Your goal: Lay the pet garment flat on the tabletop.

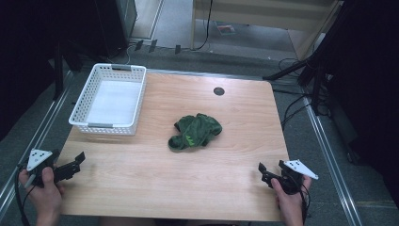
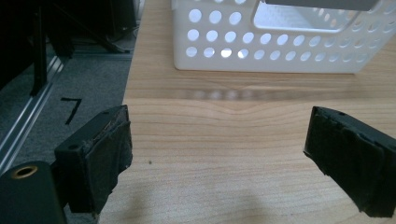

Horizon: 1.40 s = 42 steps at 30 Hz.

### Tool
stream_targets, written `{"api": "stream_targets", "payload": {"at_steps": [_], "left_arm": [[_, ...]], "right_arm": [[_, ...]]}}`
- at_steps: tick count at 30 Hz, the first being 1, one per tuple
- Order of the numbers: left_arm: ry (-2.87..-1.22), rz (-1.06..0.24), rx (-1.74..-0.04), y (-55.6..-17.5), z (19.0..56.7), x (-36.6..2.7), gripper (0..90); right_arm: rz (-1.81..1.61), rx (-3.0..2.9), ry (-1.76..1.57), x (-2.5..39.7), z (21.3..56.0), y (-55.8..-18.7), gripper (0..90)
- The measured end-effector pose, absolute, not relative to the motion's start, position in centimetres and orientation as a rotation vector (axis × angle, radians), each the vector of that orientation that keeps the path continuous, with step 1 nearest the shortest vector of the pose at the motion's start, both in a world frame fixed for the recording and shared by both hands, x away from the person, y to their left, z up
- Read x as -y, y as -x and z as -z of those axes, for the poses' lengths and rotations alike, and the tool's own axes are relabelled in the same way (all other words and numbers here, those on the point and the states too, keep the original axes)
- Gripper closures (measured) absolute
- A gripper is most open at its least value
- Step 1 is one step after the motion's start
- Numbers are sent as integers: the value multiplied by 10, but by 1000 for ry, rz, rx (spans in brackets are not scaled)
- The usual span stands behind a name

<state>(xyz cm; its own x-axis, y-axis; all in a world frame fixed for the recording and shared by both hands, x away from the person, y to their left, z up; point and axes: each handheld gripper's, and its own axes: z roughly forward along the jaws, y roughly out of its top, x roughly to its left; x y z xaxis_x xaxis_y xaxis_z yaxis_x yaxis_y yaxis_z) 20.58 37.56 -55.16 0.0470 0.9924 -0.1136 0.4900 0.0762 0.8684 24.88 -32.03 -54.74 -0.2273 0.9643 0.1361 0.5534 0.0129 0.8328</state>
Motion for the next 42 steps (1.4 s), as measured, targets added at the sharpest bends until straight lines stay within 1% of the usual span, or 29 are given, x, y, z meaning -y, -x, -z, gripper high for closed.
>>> {"api": "stream_targets", "payload": {"at_steps": [12, 18, 25, 35, 42], "left_arm": [[-1508, -787, -1553, -206, 552, -377, 76], [-1506, -787, -1553, -206, 552, -377, 76], [-1511, -789, -1552, -206, 552, -377, 76], [-1506, -785, -1550, -206, 552, -377, 76], [-1499, -779, -1554, -206, 552, -378, 76]], "right_arm": [[-1095, -1829, -1548, 319, 547, -250, 128], [-1102, -1818, -1533, 318, 541, -249, 104], [-1116, -1799, -1519, 313, 532, -248, 104], [-1124, -1816, -1464, 283, 509, -256, 101], [-1164, -1867, -1408, 251, 493, -263, 74]]}}
